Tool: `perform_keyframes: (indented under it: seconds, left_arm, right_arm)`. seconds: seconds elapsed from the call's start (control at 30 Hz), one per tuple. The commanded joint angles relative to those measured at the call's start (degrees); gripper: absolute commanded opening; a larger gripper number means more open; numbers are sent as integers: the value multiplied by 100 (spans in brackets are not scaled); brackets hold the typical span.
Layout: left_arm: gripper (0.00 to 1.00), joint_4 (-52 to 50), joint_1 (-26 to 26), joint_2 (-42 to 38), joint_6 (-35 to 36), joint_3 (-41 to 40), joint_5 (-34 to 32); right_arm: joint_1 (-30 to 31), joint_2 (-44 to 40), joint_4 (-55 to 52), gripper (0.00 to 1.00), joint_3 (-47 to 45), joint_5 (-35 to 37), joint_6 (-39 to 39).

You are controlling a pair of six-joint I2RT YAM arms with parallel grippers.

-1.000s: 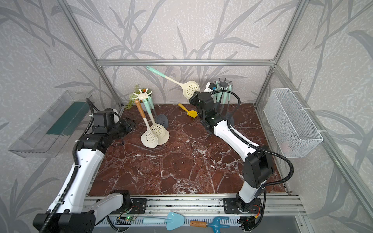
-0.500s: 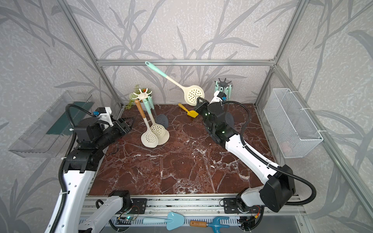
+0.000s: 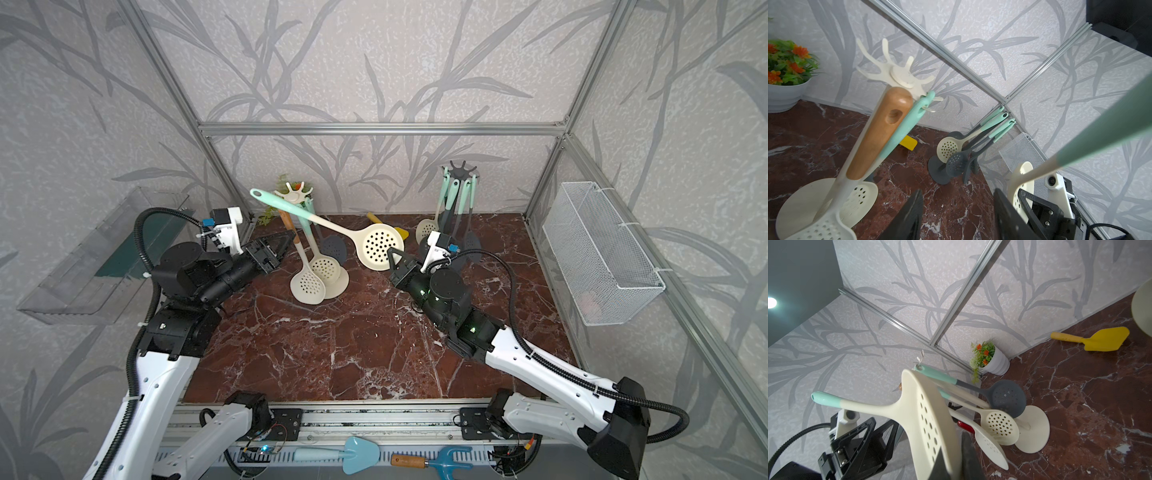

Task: Hang the skimmer on the kitchen utensil rack
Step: Pick up the skimmer from the center of the board.

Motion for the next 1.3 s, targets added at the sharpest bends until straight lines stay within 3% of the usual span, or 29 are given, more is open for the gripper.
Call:
perform_keyframes:
  seconds: [0.0,0.2,0.37,0.8,0.87,0.97,1.03,1.1,1.27]
  left_arm:
    - [51,818,-105,-204,-61,-101,-29]
    - [45,837,-129,-543,-121,-215,-488]
    - [42,755,-139,-556,-22,-225,-403]
    - [42,2074,-160,-36,-327,-279,-298]
    - [37,2056,-156,95,-306,-186,-393]
    - [21,2225,-156,218,-330,-167,-449]
    - [0,2237,-161,268,-321,-143,-492]
    - [0,2174,-156,289,-291,-117,-525]
    - [0,1956,-155,330,-40,51,-519]
  right_arm:
    - [230,-136,326,0,-127,226,-80]
    - [286,-149,309,0,-201,325,-49]
    - [243,-98,77,0,-66,588,-40]
    - [73,234,-40,0,-5,106,218]
    - [72,266,-16,0,-5,45,234]
    - [66,297,1,0,14,-59,242]
    - [64,295,-16,0,0,-81,236]
    - [49,273,-44,0,-29,-133,196]
    - [-31,76,-450,40,-41,-482,-599]
